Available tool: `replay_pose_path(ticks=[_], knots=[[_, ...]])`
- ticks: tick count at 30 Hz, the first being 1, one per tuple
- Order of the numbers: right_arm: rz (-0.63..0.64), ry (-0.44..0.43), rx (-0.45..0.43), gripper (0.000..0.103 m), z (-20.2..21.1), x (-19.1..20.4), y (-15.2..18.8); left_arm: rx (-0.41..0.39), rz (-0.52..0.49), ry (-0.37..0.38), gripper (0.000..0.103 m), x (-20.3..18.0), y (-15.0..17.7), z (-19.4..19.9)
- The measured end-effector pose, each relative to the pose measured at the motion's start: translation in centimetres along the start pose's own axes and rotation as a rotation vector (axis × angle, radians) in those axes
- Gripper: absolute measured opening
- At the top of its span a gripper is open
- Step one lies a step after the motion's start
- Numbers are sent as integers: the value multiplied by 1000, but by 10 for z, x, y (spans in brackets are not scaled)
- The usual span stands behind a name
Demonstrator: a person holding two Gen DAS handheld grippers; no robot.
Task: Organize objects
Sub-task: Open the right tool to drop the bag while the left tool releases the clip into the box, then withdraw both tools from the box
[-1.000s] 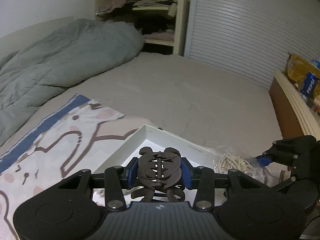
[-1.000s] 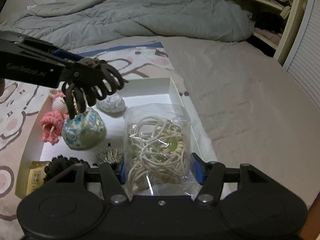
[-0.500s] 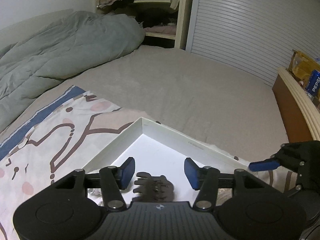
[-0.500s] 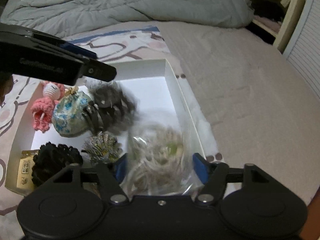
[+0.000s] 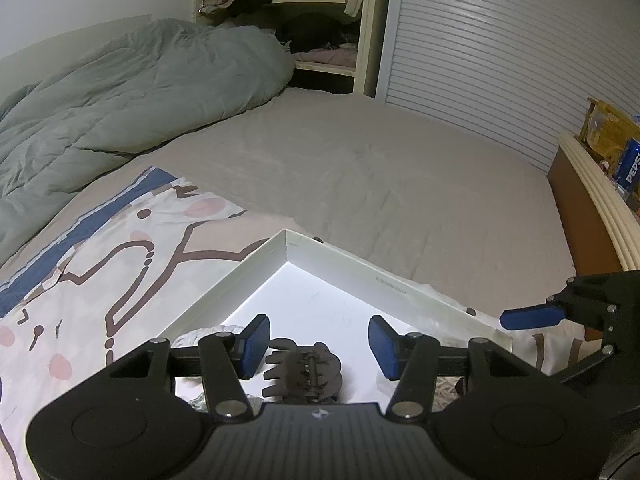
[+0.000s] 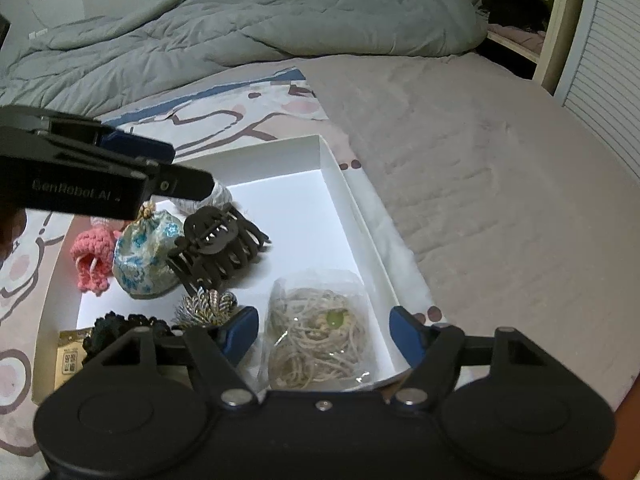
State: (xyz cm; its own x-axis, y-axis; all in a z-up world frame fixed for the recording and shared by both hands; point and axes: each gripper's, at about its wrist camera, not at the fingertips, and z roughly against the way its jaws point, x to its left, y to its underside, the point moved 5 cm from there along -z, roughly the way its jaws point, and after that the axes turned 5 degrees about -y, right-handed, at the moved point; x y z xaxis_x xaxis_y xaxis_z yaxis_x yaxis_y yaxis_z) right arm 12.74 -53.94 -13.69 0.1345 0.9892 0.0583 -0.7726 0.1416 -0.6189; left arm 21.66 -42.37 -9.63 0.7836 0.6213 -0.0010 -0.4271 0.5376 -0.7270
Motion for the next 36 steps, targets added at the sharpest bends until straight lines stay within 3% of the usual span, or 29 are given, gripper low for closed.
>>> replay_pose_path(ticks=[13, 22, 32, 36], knots=[[-42, -27, -61, 73, 19, 8, -13, -15, 46, -30, 56, 10, 4, 30], [-18, -33, -102, 76, 38, 24, -20, -39, 91, -110, 63, 28, 9, 73], [2, -29, -154, 77, 70, 42, -24, -82, 184, -207, 88, 50, 25, 135], [-9, -34, -171, 79, 83, 47, -22, -89, 229, -243, 91, 58, 36, 157]])
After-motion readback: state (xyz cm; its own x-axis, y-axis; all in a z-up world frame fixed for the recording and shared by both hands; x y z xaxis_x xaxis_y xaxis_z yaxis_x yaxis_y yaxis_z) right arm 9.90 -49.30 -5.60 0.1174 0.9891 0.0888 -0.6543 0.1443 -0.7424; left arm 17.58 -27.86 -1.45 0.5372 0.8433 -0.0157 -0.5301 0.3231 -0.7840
